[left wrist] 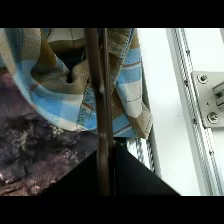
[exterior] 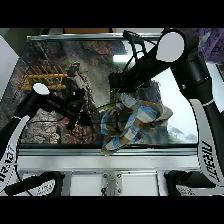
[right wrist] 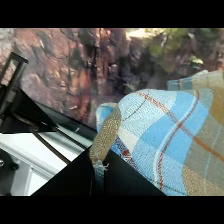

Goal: Fold the clothes and pants, and hang the long-sleeved shirts on hangers.

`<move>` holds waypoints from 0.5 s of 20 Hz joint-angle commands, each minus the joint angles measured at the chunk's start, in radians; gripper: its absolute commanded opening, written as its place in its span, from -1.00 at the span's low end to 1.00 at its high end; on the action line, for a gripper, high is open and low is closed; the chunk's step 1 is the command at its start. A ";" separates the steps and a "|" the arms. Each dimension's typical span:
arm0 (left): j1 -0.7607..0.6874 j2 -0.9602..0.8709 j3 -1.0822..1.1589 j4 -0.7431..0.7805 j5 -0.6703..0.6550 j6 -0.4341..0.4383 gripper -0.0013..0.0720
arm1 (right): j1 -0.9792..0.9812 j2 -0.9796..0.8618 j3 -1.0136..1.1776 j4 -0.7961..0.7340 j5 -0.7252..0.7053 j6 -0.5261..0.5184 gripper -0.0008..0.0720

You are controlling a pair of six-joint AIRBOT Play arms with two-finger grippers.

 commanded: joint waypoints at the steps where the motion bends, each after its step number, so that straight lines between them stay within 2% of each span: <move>1: -0.001 -0.001 0.001 -0.001 0.000 0.000 -0.93 | 0.028 -0.017 0.001 0.012 -0.068 0.068 -0.93; 7: -0.001 -0.001 0.001 -0.001 0.000 0.000 -0.93 | 0.042 -0.030 -0.001 0.012 -0.071 0.070 -0.88; 8: -0.001 -0.001 0.001 -0.001 0.000 0.000 -0.93 | 0.042 -0.029 -0.001 0.012 -0.071 0.070 -0.67; 9: -0.001 -0.001 0.001 -0.001 0.000 0.000 -0.93 | 0.042 -0.029 -0.001 0.012 -0.070 0.067 0.00; 10: -0.001 -0.001 0.001 -0.001 0.000 0.000 -0.93 | 0.042 -0.029 -0.001 0.012 -0.064 0.062 0.48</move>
